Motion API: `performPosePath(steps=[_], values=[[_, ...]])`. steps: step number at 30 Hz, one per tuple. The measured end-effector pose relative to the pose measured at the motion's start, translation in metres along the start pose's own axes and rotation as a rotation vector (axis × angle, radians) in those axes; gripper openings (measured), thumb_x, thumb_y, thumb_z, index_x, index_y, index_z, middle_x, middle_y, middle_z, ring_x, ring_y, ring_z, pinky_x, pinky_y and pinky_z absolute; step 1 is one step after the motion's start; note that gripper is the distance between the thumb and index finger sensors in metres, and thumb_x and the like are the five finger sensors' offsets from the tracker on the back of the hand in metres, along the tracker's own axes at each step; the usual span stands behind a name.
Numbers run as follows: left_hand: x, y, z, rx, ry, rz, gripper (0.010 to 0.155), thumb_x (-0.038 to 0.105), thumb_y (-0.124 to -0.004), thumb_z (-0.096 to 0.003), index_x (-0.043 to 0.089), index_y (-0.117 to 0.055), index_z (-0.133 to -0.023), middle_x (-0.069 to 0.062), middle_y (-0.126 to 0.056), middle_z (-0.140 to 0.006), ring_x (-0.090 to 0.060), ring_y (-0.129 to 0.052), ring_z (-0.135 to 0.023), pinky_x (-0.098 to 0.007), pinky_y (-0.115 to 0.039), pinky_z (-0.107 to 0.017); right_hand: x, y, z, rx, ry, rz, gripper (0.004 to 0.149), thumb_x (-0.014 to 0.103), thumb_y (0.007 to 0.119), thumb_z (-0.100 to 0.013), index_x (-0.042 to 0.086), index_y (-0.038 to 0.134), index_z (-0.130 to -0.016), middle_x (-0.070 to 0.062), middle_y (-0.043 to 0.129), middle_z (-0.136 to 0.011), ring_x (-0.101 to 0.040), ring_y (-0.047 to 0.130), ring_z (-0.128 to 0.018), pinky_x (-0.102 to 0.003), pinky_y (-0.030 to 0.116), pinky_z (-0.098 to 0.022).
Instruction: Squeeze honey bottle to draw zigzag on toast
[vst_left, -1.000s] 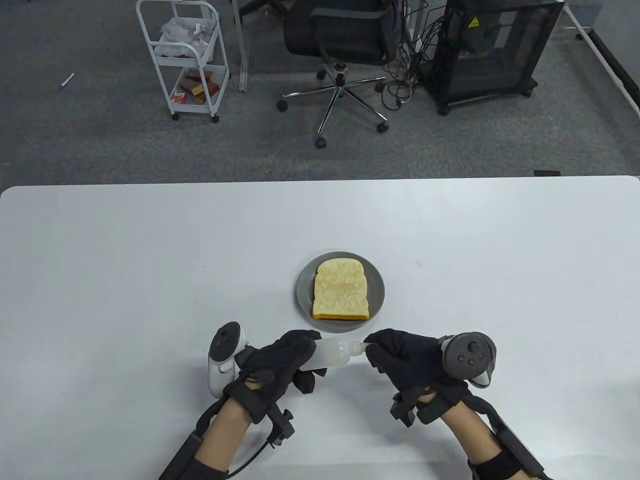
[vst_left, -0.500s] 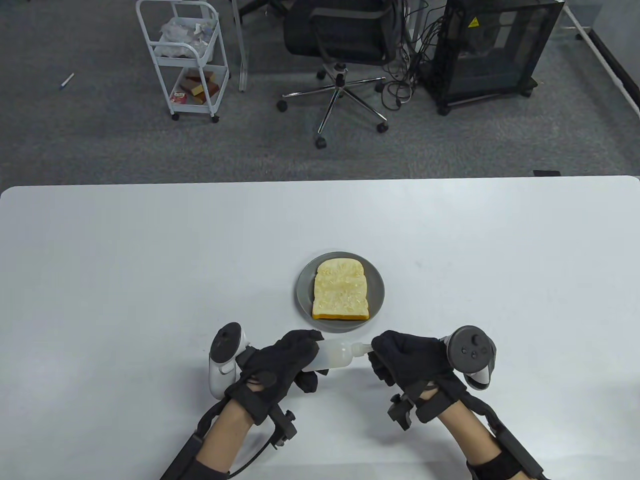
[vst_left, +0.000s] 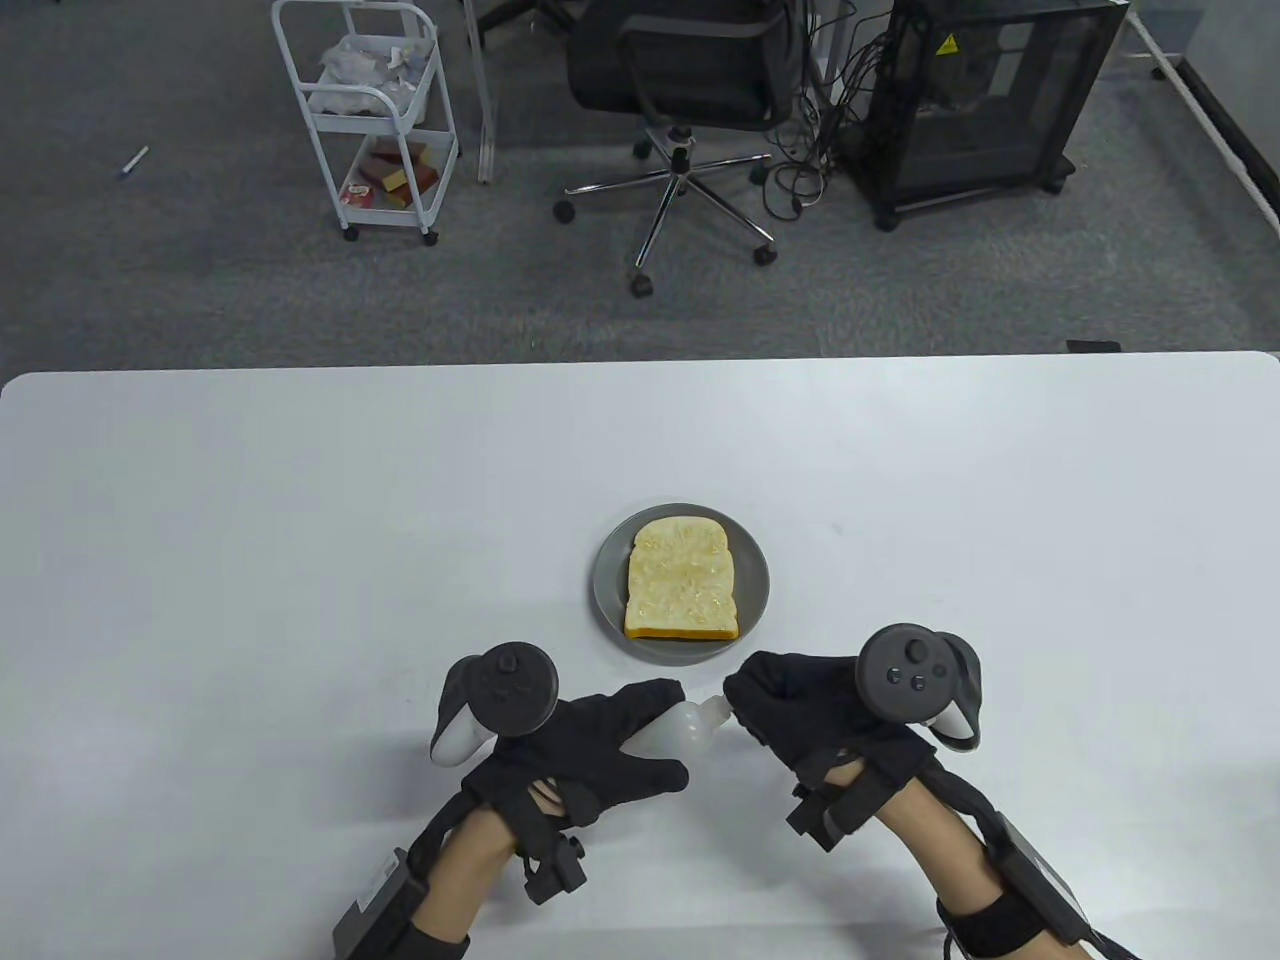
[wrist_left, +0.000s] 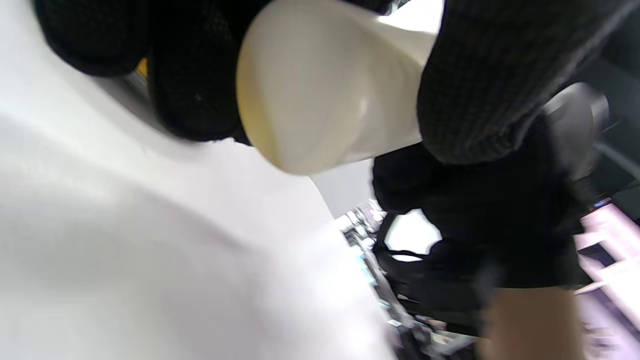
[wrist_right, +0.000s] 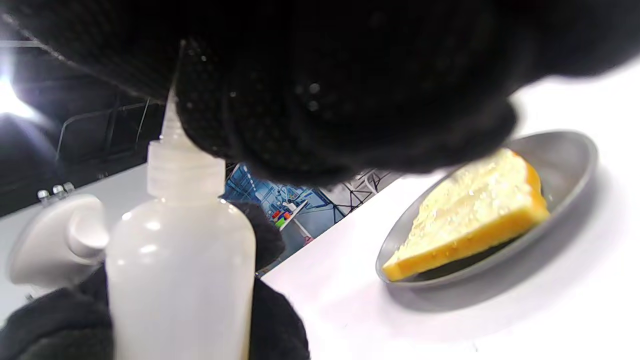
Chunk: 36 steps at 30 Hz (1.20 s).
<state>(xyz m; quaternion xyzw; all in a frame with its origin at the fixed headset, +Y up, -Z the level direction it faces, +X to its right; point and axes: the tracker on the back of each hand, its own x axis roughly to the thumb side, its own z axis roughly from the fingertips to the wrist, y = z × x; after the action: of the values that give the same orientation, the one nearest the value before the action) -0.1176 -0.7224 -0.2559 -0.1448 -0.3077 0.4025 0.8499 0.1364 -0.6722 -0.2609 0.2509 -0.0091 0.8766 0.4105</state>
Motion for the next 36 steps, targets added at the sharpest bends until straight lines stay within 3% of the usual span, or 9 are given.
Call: performPosePath(steps=[4, 10, 13, 16, 20, 24, 28, 36], values=[[0.013, -0.004, 0.000, 0.095, -0.034, -0.213, 0.081, 0.063, -0.098, -0.0442, 0.016, -0.067, -0.102, -0.015, -0.096, -0.090, -0.038, -0.098, -0.070, -0.054, -0.080, -0.049, 0.020, 0.005, -0.002, -0.051, -0.043, 0.141, 0.046, 0.046, 0.075, -0.054, 0.007, 0.099, -0.059, -0.008, 0.107, -0.038, -0.023, 0.103, -0.015, -0.037, 0.089, -0.014], [0.018, -0.006, 0.001, 0.199, -0.063, -0.228, 0.081, 0.061, -0.101, -0.0420, 0.013, -0.070, -0.099, -0.017, -0.097, -0.087, -0.038, -0.101, -0.067, -0.052, -0.083, -0.045, 0.035, 0.016, -0.002, -0.092, -0.057, 0.182, 0.047, 0.047, 0.076, -0.053, 0.006, 0.098, -0.060, -0.008, 0.107, -0.039, -0.023, 0.104, -0.016, -0.037, 0.090, -0.014], [0.018, 0.003, 0.004, 0.253, -0.006, -0.277, 0.081, 0.061, -0.102, -0.0409, 0.012, -0.071, -0.097, -0.016, -0.098, -0.086, -0.037, -0.104, -0.067, -0.051, -0.086, -0.045, 0.032, 0.015, 0.000, -0.054, -0.044, 0.156, 0.053, 0.052, 0.074, -0.053, 0.007, 0.093, -0.074, -0.013, 0.106, -0.056, -0.031, 0.106, -0.033, -0.043, 0.090, -0.025], [0.008, 0.031, 0.011, 0.387, 0.080, -0.246, 0.080, 0.059, -0.103, -0.0406, 0.011, -0.071, -0.097, -0.017, -0.097, -0.087, -0.038, -0.104, -0.068, -0.052, -0.086, -0.046, 0.014, -0.004, 0.009, -0.098, 0.001, 0.157, 0.070, 0.059, 0.071, -0.052, 0.002, 0.080, -0.092, -0.024, 0.093, -0.082, -0.045, 0.099, -0.058, -0.054, 0.086, -0.039], [-0.012, 0.071, 0.014, 0.509, 0.223, -0.278, 0.080, 0.055, -0.104, -0.0411, 0.011, -0.069, -0.098, -0.018, -0.094, -0.090, -0.040, -0.103, -0.072, -0.052, -0.087, -0.048, -0.019, -0.032, 0.023, -0.132, 0.069, 0.261, 0.082, 0.064, 0.066, -0.051, 0.001, 0.066, -0.103, -0.028, 0.079, -0.097, -0.054, 0.086, -0.077, -0.059, 0.081, -0.046], [-0.035, 0.101, 0.009, 0.553, 0.365, -0.266, 0.080, 0.053, -0.104, -0.0414, 0.012, -0.067, -0.099, -0.019, -0.090, -0.093, -0.041, -0.101, -0.075, -0.052, -0.087, -0.051, -0.054, -0.048, 0.034, -0.108, 0.148, 0.349, 0.088, 0.068, 0.062, -0.051, 0.004, 0.050, -0.111, -0.030, 0.050, -0.114, -0.064, 0.055, -0.095, -0.073, 0.062, -0.058], [-0.060, 0.119, -0.001, 0.608, 0.452, -0.229, 0.080, 0.053, -0.104, -0.0403, 0.014, -0.066, -0.099, -0.018, -0.087, -0.094, -0.040, -0.101, -0.077, -0.051, -0.087, -0.053, -0.075, -0.054, 0.044, -0.096, 0.169, 0.502, 0.092, 0.071, 0.054, -0.051, 0.009, 0.033, -0.115, -0.027, 0.029, -0.119, -0.066, 0.036, -0.098, -0.077, 0.051, -0.062], [-0.099, 0.125, -0.039, 0.588, 0.563, -0.245, 0.082, 0.047, -0.105, -0.0421, 0.013, -0.059, -0.100, -0.018, -0.079, -0.098, -0.042, -0.095, -0.084, -0.053, -0.084, -0.060, -0.089, -0.055, 0.051, -0.086, 0.182, 0.640, 0.093, 0.072, 0.056, -0.050, 0.010, 0.031, -0.114, -0.026, 0.028, -0.119, -0.065, 0.033, -0.100, -0.079, 0.047, -0.062]])
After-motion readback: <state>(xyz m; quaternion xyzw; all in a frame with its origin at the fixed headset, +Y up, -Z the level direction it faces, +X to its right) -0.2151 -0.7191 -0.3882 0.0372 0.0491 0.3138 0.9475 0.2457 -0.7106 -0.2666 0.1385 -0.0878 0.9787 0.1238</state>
